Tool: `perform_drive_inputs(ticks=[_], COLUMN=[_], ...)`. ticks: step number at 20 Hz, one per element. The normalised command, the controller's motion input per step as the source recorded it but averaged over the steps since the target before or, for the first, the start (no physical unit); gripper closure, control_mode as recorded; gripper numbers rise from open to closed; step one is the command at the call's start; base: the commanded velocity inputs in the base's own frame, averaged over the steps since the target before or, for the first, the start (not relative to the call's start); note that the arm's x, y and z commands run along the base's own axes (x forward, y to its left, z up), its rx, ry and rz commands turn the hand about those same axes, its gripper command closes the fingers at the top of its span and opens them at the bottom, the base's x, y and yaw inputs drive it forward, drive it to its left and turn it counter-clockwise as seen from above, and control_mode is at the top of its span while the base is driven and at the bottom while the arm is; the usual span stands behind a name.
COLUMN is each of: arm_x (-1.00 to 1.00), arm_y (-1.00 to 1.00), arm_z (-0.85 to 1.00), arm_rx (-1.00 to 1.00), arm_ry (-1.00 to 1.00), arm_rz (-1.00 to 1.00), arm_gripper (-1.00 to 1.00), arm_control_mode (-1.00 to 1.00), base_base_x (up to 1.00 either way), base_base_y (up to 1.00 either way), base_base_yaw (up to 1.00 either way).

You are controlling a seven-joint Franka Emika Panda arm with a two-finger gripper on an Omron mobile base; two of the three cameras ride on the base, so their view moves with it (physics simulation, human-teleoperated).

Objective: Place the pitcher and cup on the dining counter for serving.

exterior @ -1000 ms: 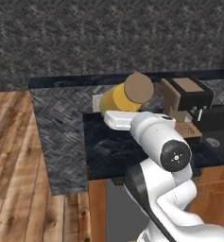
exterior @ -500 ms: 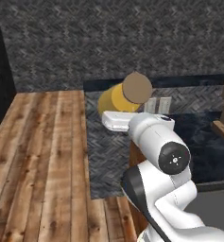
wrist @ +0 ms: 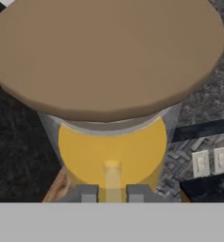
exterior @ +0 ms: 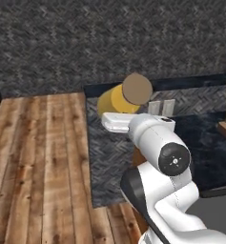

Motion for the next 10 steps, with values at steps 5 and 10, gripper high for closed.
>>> perform_drive_inputs(ticks=[5, 10], arm_x=[0.0, 0.0], arm_y=[0.0, 0.0], arm_z=[0.0, 0.0], arm_rx=[0.0, 0.0], arm_ry=[0.0, 0.0], arm_rz=[0.0, 0.0], arm_gripper=[1.0, 1.0], arm_control_mode=[1.0, 1.0], base_base_x=[0.91, 0.55], base_base_y=[1.0, 1.0], base_base_yaw=[-0.21, -0.2])
